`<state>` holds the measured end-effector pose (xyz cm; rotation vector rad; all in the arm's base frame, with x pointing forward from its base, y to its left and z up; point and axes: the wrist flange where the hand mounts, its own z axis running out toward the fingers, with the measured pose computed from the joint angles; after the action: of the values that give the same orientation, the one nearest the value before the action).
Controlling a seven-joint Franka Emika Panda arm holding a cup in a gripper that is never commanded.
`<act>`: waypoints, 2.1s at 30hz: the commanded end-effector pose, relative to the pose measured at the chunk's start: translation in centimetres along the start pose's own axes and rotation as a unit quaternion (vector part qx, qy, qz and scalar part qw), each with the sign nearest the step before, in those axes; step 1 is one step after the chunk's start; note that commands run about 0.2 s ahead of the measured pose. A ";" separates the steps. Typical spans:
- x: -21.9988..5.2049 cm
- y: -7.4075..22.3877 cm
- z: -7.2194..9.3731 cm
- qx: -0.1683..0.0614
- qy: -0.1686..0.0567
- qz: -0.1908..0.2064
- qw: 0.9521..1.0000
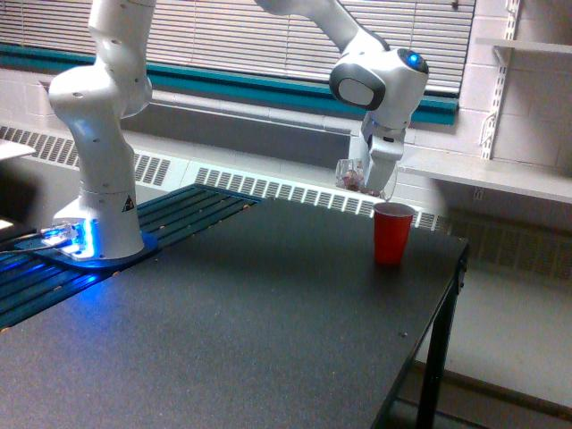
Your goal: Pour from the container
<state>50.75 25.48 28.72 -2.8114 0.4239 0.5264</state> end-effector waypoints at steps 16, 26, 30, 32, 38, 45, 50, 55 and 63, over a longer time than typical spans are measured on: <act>0.5 -1.2 -0.1 0.007 -0.025 0.031 0.999; 0.5 -1.4 0.4 -0.001 -0.041 0.037 0.998; 0.4 -1.3 0.8 -0.005 -0.044 0.041 0.998; 0.4 -1.3 1.0 -0.008 -0.046 0.045 0.998; 0.4 -1.4 1.5 -0.010 -0.047 0.047 0.998; 0.5 -1.8 2.0 -0.009 -0.044 0.047 0.998; 0.4 -2.1 2.1 -0.005 -0.042 0.044 0.998; 0.2 -2.4 2.0 0.001 -0.036 0.044 0.998; -0.1 -2.2 1.4 0.013 -0.016 0.045 0.999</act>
<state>51.13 27.78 27.03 -2.7703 0.5343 0.6228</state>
